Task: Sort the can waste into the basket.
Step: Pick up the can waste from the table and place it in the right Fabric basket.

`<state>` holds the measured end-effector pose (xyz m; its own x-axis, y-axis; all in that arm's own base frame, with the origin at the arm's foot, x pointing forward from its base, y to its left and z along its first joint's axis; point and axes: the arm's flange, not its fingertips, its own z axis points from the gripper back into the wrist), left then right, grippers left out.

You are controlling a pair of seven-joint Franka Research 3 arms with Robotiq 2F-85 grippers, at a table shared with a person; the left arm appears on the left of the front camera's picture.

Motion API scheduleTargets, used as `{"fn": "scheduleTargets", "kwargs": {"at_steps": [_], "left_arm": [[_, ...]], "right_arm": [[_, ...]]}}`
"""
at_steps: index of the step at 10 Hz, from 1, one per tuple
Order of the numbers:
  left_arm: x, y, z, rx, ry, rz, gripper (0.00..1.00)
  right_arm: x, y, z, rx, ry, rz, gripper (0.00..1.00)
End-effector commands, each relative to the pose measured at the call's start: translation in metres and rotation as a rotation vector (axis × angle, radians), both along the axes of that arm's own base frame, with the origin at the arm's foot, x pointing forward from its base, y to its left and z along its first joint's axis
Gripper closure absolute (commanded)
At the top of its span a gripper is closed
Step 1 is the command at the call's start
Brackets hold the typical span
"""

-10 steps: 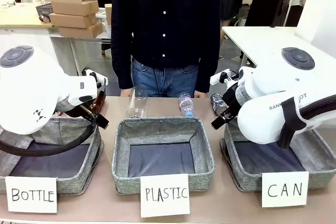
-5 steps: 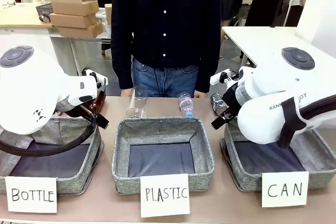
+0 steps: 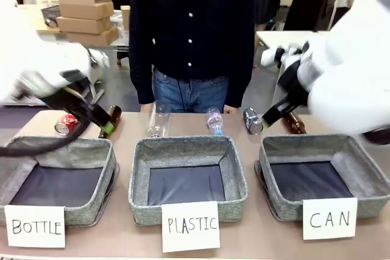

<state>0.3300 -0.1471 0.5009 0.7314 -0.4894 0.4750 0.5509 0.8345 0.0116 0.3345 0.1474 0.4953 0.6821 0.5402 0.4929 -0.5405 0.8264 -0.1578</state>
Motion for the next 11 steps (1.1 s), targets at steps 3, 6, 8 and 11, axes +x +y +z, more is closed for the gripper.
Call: {"fn": "scheduleTargets", "kwargs": {"at_steps": [3,6,8,11], "left_arm": [[-0.065,-0.002,0.010,-0.019,-0.004,-0.157,0.00],[-0.056,0.000,0.039,-0.046,0.129,-0.244,0.00],[-0.030,0.059,0.019,-0.556,0.384,-0.505,0.00],[-0.007,0.100,-0.025,-1.063,0.500,-0.416,0.00]], "right_arm": [[-0.070,0.004,0.015,-0.226,-0.083,0.011,0.00],[-0.063,-0.003,0.036,-0.130,-0.012,-0.069,0.00],[-0.050,-0.050,0.030,0.515,0.292,-0.111,0.00],[-0.044,-0.094,0.025,0.980,0.680,-0.116,0.00]]}}
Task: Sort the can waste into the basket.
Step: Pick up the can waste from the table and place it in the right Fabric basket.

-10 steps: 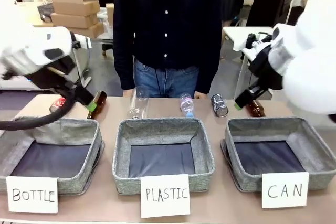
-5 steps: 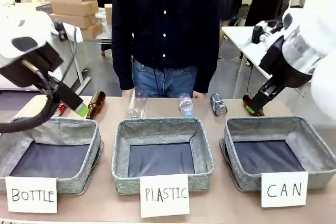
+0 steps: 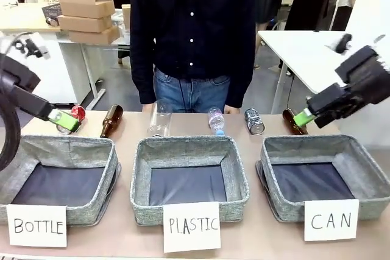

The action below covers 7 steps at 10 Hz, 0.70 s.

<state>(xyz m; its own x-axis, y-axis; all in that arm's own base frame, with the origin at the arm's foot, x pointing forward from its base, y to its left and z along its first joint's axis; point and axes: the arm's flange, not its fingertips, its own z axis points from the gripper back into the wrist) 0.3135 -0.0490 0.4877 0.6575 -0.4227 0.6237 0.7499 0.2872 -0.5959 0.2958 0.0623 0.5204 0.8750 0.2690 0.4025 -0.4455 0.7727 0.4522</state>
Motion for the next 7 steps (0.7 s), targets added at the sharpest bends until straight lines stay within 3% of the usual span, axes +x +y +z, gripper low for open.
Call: {"fn": "scheduleTargets", "kwargs": {"at_steps": [1,3,5,6,7], "left_arm": [[0.010,0.016,-0.019,-0.370,0.314,-0.002,0.00],[0.011,0.022,-0.026,-0.494,0.300,0.034,0.00],[0.010,0.019,-0.027,-0.507,0.285,0.037,0.00],[0.015,0.014,-0.028,-0.321,0.316,0.134,0.00],[0.014,0.030,-0.031,-0.544,0.318,0.032,0.00]], "right_arm": [[-0.002,-0.022,-0.004,0.551,0.339,-0.079,0.00],[-0.004,-0.044,-0.012,0.649,0.315,-0.110,0.00],[-0.015,-0.060,-0.016,0.638,0.250,-0.232,0.00],[-0.005,-0.049,-0.005,0.584,0.283,-0.061,0.00],[-0.005,-0.049,-0.005,0.584,0.283,-0.061,0.00]]}}
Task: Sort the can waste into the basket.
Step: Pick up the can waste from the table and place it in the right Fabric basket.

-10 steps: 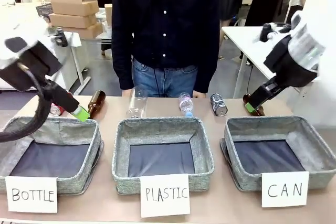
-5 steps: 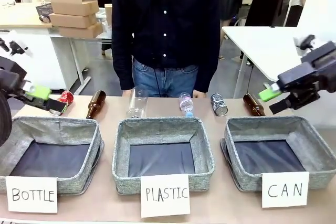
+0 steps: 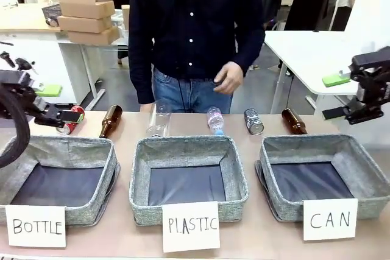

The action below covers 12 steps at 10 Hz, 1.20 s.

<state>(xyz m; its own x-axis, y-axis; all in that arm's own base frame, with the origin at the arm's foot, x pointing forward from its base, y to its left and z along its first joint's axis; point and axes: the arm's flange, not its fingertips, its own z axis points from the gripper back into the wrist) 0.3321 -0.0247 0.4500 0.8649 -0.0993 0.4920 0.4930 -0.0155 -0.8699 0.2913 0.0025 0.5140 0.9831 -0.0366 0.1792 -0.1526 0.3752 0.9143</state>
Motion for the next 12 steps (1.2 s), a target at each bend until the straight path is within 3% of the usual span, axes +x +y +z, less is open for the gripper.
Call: {"fn": "scheduleTargets", "kwargs": {"at_steps": [1,7,8,10,11,12], "left_arm": [[-0.005,0.006,0.007,-0.084,-0.019,-0.024,0.00],[-0.008,0.009,0.007,-0.059,0.004,-0.023,0.00],[0.010,0.004,0.026,0.174,0.036,0.128,0.00],[0.089,0.004,0.039,0.475,0.226,0.231,0.00],[0.130,-0.001,0.035,0.631,0.255,0.323,0.00],[0.171,-0.012,0.028,0.837,0.212,0.416,0.00]], "right_arm": [[0.000,0.011,0.002,-0.021,-0.041,0.056,0.00],[0.000,0.011,0.002,-0.021,-0.041,0.056,0.00],[0.000,0.011,0.002,-0.021,-0.041,0.056,0.00],[0.000,0.011,0.002,-0.021,-0.041,0.056,0.00],[0.000,0.011,0.002,-0.021,-0.041,0.056,0.00],[0.000,0.011,0.002,-0.021,-0.041,0.056,0.00]]}}
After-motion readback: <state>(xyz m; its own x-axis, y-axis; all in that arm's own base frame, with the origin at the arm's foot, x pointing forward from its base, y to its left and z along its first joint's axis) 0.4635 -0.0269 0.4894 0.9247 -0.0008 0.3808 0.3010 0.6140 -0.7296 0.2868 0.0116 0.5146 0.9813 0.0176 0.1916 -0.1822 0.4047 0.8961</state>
